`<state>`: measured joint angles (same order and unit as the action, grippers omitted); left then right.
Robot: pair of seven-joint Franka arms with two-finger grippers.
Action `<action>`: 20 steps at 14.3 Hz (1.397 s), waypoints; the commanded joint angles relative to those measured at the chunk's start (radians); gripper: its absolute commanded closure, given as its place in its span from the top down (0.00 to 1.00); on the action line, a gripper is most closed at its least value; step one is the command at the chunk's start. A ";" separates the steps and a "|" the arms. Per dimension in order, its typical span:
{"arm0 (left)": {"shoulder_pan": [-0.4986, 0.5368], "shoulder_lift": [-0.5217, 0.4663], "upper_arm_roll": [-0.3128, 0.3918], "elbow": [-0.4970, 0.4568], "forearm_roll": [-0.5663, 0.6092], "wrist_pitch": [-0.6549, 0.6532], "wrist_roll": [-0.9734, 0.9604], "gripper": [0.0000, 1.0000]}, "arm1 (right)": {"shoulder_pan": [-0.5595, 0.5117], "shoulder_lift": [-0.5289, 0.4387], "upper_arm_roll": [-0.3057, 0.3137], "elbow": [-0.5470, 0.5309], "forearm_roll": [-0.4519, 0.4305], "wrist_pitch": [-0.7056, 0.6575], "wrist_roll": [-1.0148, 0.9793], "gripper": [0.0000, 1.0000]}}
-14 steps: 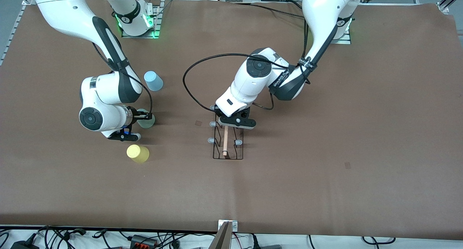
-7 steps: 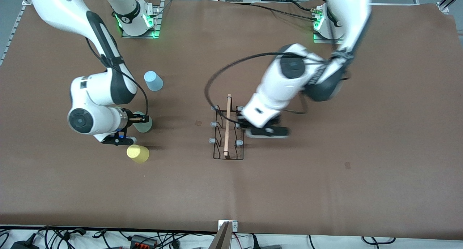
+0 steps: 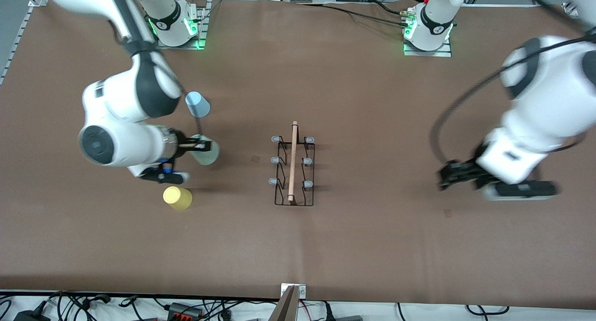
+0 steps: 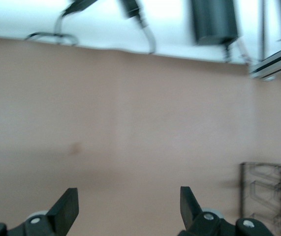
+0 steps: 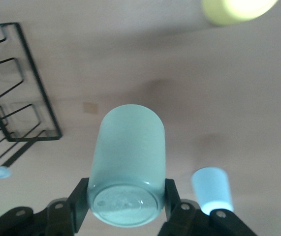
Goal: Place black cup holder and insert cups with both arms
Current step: 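Open the left gripper off the holder while the right gripper lifts the cup, then carry the teal cup onto a holder peg with the right gripper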
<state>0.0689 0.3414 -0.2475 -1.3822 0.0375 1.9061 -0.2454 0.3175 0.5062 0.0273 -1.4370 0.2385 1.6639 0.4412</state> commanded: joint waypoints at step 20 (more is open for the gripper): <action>0.094 -0.101 -0.012 0.031 -0.007 -0.286 0.232 1.00 | 0.244 0.086 -0.009 0.075 0.125 0.117 0.320 0.34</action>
<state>0.1580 0.2342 -0.2577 -1.3675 0.0368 1.6366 -0.0371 0.5505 0.5689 0.0265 -1.3881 0.3458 1.7734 0.7448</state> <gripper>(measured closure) 0.000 0.352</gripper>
